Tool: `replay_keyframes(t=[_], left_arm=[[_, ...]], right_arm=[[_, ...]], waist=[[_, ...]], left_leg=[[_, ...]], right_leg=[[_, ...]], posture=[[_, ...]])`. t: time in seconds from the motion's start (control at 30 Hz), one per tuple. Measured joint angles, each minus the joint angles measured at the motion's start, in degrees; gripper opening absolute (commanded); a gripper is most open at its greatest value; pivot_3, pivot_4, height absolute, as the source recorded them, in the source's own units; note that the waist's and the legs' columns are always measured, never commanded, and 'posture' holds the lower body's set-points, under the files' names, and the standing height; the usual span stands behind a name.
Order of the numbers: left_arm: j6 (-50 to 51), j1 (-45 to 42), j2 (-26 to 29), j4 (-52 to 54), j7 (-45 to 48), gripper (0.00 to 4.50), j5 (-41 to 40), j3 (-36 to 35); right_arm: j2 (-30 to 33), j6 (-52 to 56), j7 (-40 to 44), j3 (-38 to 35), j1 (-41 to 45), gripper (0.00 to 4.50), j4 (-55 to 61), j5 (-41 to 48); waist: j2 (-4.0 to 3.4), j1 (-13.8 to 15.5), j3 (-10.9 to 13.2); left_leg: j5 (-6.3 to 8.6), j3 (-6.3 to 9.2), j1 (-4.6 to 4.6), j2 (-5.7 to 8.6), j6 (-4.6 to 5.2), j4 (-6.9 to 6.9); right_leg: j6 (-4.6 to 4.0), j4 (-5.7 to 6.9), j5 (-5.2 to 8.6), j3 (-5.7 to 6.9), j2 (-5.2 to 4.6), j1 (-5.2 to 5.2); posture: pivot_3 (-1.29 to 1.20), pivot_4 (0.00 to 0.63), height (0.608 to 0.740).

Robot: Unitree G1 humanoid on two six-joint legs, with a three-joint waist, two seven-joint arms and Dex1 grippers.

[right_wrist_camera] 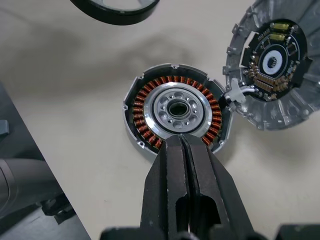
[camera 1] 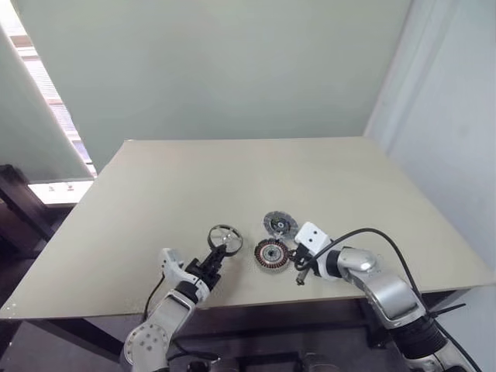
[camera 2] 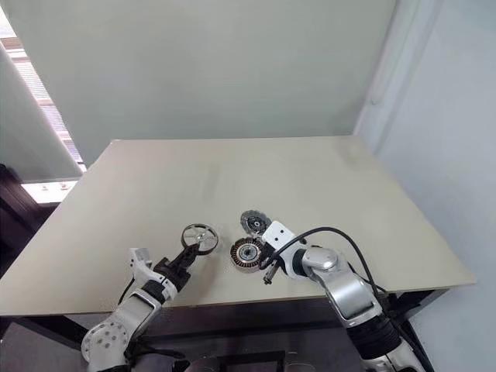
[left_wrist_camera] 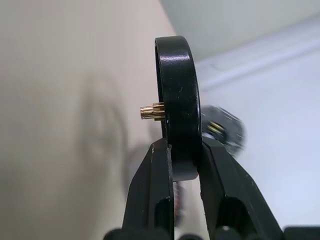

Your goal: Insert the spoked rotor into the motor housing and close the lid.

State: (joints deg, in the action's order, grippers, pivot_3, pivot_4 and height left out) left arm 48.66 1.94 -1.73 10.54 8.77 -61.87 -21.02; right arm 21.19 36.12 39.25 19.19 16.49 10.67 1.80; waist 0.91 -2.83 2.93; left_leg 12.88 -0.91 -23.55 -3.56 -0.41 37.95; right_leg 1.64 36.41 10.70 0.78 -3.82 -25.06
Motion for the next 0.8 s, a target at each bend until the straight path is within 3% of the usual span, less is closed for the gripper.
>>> replay_keyframes(t=[0.4,0.53,0.8], left_arm=[[2.3,-2.6,-0.4,-2.2,0.0,0.62,-3.1,5.1],[1.1,-2.6,2.0,-2.4,0.0,0.62,-3.3,3.4],[-3.0,-2.8,4.4,-2.5,-0.1,0.62,-4.4,-2.3]], right_arm=[[0.8,0.0,-1.6,-0.7,-1.7,0.0,0.1,0.0],[0.3,-0.3,-2.3,-0.7,-1.7,0.0,0.2,0.0],[-7.3,-3.9,-5.1,1.5,1.3,0.0,-4.8,-0.3]], waist=[[0.01,0.0,0.0],[0.01,0.0,0.0],[0.0,0.0,0.0]], left_leg=[[-0.01,0.02,-0.01,0.0,0.01,-0.05],[0.0,0.03,-0.01,0.0,0.01,-0.09],[-0.01,0.04,-0.01,-0.01,0.01,-0.1]], right_leg=[[0.0,-0.02,0.0,-0.01,0.04,0.07],[0.0,0.0,0.0,-0.01,0.06,0.03],[0.0,-0.23,-0.01,0.01,0.05,0.18]], posture=[[0.0,0.0,0.74],[0.0,0.0,0.74],[0.0,0.0,0.74]])
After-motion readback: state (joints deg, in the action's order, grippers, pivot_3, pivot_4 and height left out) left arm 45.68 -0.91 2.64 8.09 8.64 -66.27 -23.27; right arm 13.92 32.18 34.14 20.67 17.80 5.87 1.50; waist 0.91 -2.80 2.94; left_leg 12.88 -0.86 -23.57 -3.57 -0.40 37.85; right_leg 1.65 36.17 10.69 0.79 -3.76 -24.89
